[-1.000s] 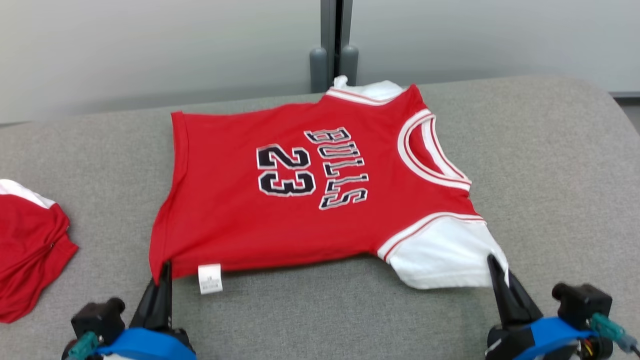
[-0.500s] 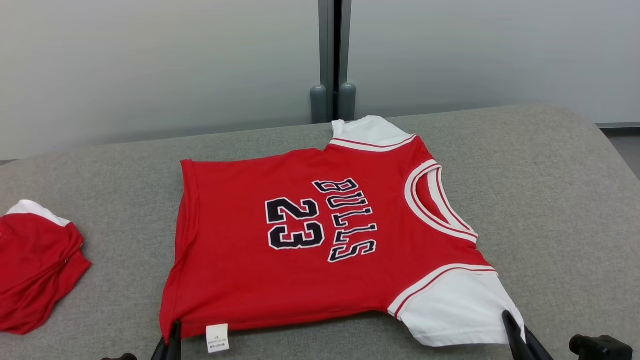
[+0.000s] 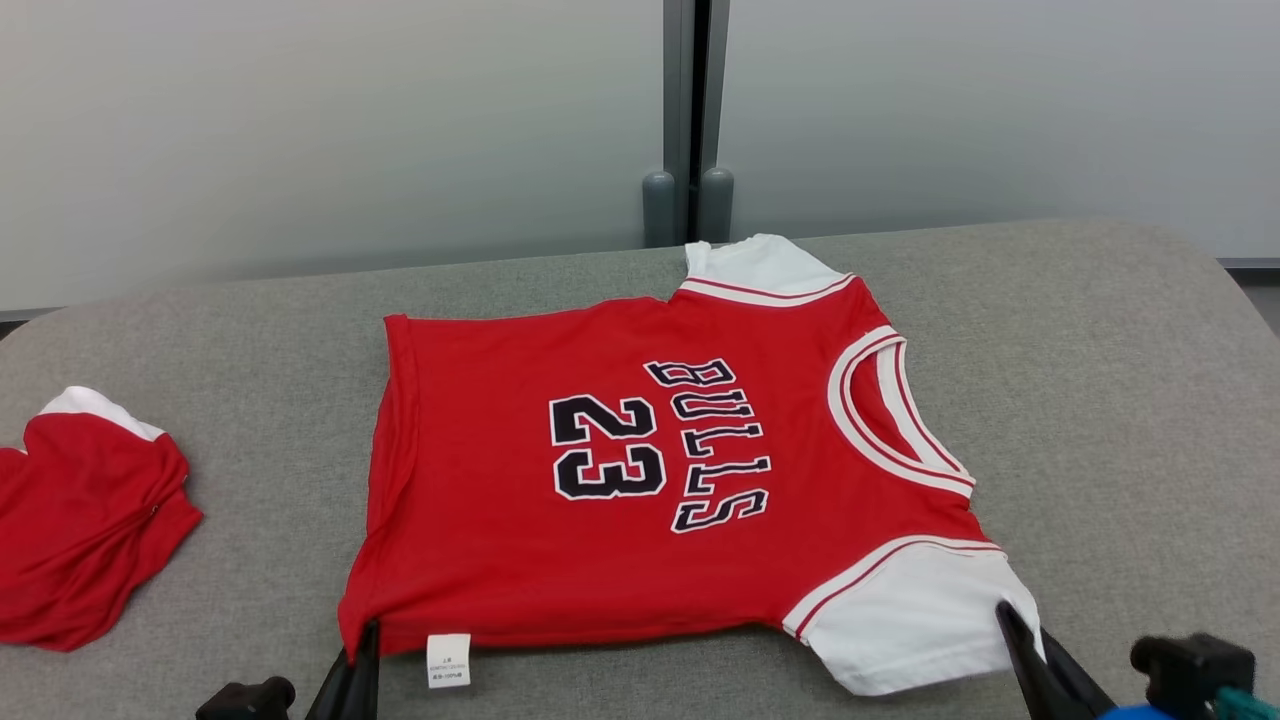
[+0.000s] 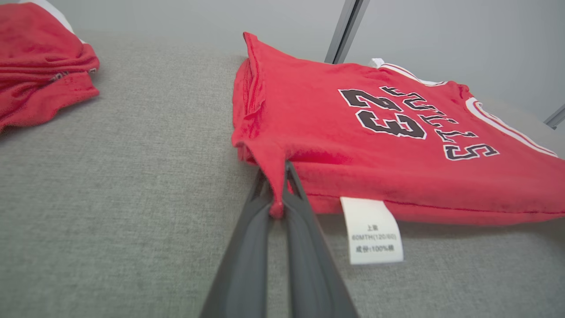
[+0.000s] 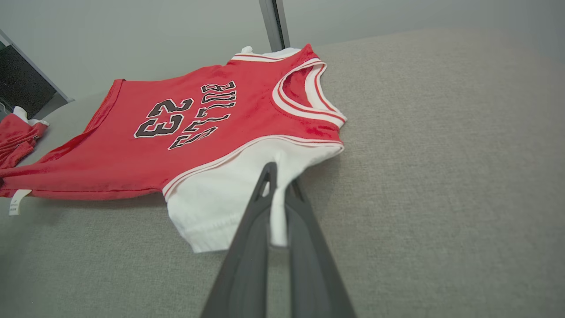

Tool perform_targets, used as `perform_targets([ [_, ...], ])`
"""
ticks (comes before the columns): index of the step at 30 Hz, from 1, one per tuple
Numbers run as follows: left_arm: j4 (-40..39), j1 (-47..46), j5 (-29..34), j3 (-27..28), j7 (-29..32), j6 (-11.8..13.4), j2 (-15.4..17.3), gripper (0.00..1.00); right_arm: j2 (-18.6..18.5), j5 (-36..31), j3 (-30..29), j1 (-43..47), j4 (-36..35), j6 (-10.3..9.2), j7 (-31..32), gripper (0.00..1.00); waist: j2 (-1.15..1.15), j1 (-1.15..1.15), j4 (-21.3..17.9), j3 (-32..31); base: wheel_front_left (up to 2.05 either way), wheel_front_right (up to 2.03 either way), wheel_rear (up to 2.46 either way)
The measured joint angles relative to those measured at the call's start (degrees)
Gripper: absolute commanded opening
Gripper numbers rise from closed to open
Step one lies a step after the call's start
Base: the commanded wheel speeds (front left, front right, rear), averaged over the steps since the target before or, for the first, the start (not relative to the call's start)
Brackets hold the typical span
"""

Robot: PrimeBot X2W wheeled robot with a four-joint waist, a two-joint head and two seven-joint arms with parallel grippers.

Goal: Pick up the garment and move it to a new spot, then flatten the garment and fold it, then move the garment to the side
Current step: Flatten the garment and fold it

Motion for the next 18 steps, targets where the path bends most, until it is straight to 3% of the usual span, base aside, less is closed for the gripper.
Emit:
perform_targets([
  [7, 2.25, -3.68, 0.10, -1.15, 0.53, -0.75, 0.64, 0.00, 0.98, -2.63, 2.20, -12.22, 9.13, 0.00, 1.49, 0.00, 0.00, 0.01, 0.44, 1.03, 0.00, 0.00, 0.00],
  [18, 5.82, -9.36, 0.57, -3.37, 0.80, -2.18, 0.76, 0.00, -0.65, -1.74, 3.49, -24.91, 21.86, 0.00, -2.15, 0.00, 0.00, 0.01, 1.40, 3.19, 0.00, 0.00, 0.00],
])
